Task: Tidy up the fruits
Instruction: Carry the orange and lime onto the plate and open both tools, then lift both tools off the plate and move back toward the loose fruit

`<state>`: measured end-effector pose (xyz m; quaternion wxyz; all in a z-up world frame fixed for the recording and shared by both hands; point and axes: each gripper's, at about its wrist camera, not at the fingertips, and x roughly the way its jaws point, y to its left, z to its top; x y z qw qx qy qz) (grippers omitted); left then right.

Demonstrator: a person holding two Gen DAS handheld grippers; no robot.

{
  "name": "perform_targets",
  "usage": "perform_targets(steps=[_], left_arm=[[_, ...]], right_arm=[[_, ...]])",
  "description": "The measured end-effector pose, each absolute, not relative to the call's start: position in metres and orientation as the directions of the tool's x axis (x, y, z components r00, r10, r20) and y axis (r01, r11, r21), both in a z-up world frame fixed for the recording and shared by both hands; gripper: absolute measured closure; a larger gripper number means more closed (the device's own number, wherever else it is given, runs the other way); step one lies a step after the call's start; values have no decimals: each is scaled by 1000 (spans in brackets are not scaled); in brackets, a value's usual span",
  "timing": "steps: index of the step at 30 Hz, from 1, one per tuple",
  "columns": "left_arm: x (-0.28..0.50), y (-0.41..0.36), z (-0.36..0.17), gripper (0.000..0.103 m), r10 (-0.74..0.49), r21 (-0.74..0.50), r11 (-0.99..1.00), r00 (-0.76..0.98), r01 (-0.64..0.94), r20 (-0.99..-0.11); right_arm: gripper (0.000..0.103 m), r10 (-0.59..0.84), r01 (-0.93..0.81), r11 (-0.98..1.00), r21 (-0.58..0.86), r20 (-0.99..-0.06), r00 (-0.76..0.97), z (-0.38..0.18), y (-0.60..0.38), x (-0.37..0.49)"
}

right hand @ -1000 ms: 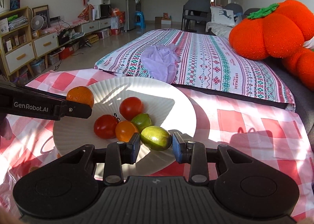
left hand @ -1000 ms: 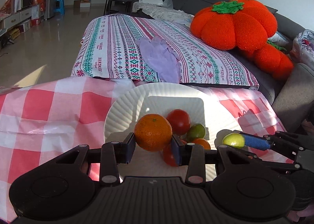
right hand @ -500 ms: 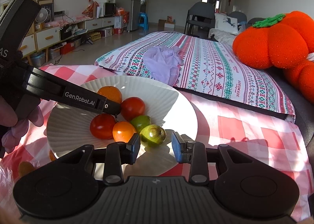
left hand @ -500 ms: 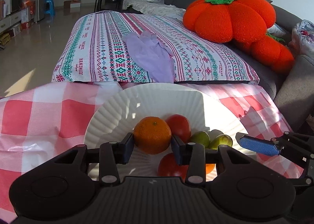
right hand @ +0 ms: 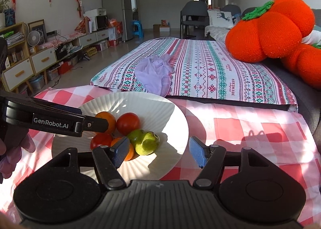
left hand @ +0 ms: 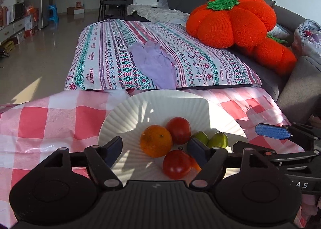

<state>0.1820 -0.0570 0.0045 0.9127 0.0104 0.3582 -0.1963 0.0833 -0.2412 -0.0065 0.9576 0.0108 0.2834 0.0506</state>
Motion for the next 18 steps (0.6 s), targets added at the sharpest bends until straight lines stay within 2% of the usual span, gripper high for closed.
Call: perform_targets(steps=[9,18], left_arm=[[153,-37,13,15,-319,-99,935,684,341,-656],[118,-23,15,4,-292,-83,943,684,322,-668]], right_arm=[[32,121,-66,991,117,-554,824,-4,-255,80],[22,137,-108,991,83,-598,790,-5,-245,67]])
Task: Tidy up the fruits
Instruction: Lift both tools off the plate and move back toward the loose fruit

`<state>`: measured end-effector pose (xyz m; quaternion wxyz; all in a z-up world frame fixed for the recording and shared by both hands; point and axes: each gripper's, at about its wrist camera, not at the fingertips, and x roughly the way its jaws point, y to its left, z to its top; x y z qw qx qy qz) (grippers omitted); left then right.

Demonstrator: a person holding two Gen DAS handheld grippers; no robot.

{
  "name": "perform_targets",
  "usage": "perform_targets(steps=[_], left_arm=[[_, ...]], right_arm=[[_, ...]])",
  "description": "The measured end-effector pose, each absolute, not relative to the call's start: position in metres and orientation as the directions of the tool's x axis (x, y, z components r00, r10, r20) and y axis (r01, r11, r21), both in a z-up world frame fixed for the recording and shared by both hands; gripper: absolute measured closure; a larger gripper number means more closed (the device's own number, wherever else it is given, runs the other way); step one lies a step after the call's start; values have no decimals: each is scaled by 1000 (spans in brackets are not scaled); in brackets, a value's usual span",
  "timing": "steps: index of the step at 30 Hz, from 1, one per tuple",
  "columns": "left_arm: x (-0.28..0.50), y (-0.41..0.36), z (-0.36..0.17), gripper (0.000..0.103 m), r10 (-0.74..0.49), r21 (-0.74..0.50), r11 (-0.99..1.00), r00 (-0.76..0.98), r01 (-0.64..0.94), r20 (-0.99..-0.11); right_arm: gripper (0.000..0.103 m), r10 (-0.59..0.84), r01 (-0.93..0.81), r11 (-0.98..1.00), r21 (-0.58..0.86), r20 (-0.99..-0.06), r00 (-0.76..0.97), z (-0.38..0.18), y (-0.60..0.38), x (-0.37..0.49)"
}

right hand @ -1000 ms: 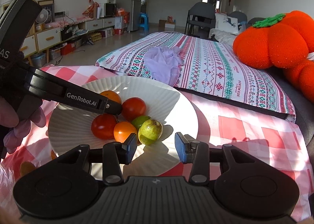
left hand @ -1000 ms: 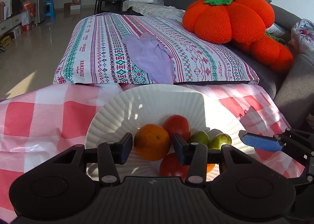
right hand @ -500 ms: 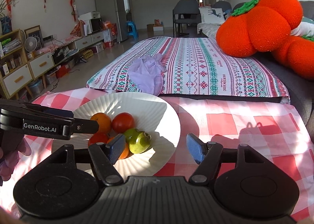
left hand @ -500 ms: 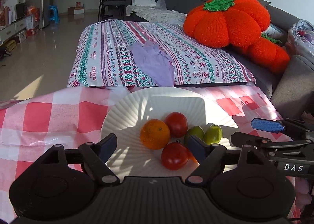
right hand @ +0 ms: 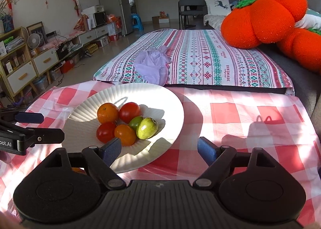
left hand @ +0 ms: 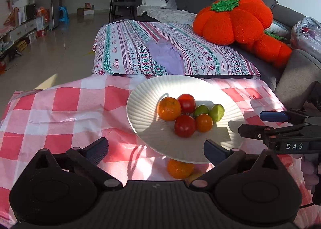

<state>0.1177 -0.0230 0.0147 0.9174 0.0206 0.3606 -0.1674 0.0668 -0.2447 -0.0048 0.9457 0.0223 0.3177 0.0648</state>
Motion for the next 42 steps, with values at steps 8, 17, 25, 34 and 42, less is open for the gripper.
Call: perform_targets(steps=[8,17,25,34,42], left_arm=[[89,-12,1,4,-253,-64,951,647,301,-719],[61,-5,-21,4,-264,-44,942,655,332,-708],[48,-6,-37,4,-319,-29,918,691,396,-649],[56,-8,-45,26,-349,-45,906,684,420,-640],[55,-11,-42,68,-380,-65,892,664,447,-644]], right_arm=[[12,190,-160,982,104,-628,754,-7,-226,49],[2,214,-226,972,59,-615,759,-11,-210,26],[1,249,-311,950,10,-624,741,-31,-197,16],[1,296,-389,921,-8,-634,714,-42,-191,11],[2,306,-388,922,19,-650,696,-46,-187,11]])
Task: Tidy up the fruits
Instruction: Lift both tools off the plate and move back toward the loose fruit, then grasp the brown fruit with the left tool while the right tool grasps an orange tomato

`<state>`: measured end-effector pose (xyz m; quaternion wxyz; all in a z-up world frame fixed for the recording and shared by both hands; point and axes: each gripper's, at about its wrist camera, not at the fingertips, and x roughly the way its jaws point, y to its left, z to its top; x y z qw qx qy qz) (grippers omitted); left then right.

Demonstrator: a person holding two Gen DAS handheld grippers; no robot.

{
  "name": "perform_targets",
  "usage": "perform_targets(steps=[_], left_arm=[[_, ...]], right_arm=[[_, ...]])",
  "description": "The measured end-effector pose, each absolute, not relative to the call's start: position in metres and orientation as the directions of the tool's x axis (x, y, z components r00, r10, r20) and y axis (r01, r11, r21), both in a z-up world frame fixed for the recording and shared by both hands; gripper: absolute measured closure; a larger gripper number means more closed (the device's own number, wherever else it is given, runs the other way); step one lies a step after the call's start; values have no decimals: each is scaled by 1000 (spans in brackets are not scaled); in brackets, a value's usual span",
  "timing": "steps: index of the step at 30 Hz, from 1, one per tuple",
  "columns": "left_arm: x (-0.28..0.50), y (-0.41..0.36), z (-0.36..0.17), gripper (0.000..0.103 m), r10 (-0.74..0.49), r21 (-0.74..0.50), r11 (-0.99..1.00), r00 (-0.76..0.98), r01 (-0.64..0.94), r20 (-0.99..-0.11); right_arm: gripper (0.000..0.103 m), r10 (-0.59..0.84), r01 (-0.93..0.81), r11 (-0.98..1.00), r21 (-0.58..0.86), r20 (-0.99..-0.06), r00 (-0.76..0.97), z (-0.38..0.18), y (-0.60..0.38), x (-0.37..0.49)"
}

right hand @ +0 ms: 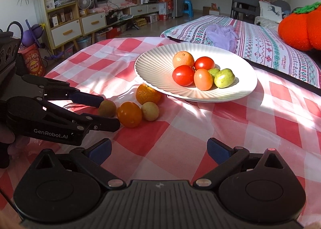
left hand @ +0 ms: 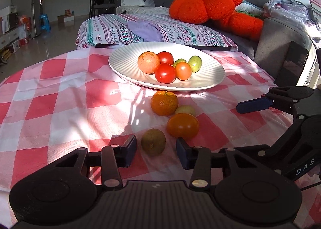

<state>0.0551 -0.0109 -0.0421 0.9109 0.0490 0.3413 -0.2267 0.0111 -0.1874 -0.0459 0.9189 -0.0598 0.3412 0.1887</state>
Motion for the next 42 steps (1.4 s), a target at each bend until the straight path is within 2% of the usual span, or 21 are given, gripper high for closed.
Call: perform_targets(steps=[3,10,18,29,42], left_arm=[[59,-8,-42,80,-385,-105,899,653,425,-652],[58,-7,-38,80,-362,-113,912,648,393,-670],[57,10,-33,80,-337,-125,928,649,351,-682],[55,26,-30,80,-312,-119,938,644,325,-698],[50,30,-29,80,-306,-111,938,635,328,-709]], right_arm=[[4,309,-390,920,24,-659,686,-48,-184,11],[9,317,-403,915,29,-670,671,-50,-175,11],[20,310,-410,912,11,-673,672,-49,-162,17],[42,254,-306,951,49,-688,680,-40,-141,32],[55,195,-199,977,78,-707,680,-40,-129,41]])
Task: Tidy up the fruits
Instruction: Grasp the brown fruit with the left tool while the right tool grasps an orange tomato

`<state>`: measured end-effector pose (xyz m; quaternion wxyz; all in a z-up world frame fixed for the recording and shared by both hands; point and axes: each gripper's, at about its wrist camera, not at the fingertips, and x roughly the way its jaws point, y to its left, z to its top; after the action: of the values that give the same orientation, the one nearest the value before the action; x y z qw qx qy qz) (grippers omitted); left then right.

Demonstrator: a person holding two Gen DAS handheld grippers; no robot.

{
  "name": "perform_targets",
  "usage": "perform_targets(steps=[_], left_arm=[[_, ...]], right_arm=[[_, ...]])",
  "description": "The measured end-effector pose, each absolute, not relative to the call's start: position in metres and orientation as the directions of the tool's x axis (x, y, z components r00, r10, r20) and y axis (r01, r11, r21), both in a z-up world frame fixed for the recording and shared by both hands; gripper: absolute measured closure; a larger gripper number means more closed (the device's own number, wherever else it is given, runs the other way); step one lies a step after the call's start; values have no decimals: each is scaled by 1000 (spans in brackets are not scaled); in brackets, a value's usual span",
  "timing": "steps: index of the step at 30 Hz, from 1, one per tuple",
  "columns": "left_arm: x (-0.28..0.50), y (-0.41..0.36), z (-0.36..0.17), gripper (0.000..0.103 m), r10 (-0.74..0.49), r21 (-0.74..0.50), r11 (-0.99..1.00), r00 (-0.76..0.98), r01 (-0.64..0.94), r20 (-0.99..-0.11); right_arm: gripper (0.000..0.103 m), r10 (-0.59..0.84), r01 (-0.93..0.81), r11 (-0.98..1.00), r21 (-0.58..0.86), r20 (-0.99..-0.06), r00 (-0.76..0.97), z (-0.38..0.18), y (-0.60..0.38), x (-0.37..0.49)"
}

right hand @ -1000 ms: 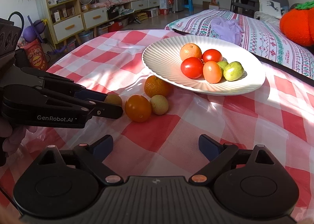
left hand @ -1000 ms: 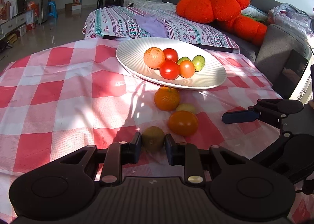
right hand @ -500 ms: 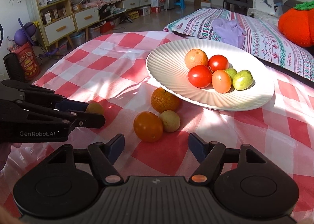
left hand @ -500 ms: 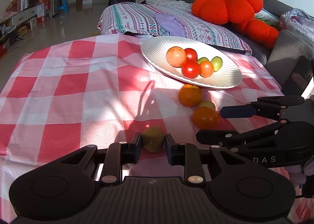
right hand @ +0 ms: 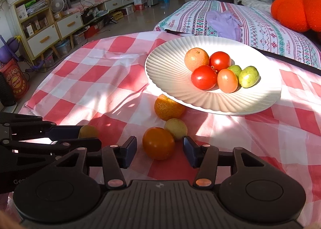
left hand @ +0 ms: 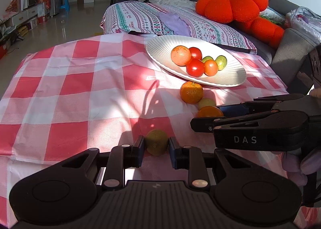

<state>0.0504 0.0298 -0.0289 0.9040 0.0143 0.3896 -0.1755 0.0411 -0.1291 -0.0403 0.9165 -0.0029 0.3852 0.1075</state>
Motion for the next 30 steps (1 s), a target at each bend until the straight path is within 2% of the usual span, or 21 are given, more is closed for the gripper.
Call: perform_targets(steps=[8,11,30], left_arm=[[50,32,-28,80,-304,-125,941,625,313,-719],[50,31,-28,80,-303,-125,942,624,312,-720],[48,30,-22,80,-289,-127,947,610,294,-738]], right_arm=[[65,172,-157,984,87,-703,690,-40,-128,46],[73,174,-154,984,93,-705,687,-40,-128,47],[75,239,-207,969,133,-709,664,-24,-141,36]])
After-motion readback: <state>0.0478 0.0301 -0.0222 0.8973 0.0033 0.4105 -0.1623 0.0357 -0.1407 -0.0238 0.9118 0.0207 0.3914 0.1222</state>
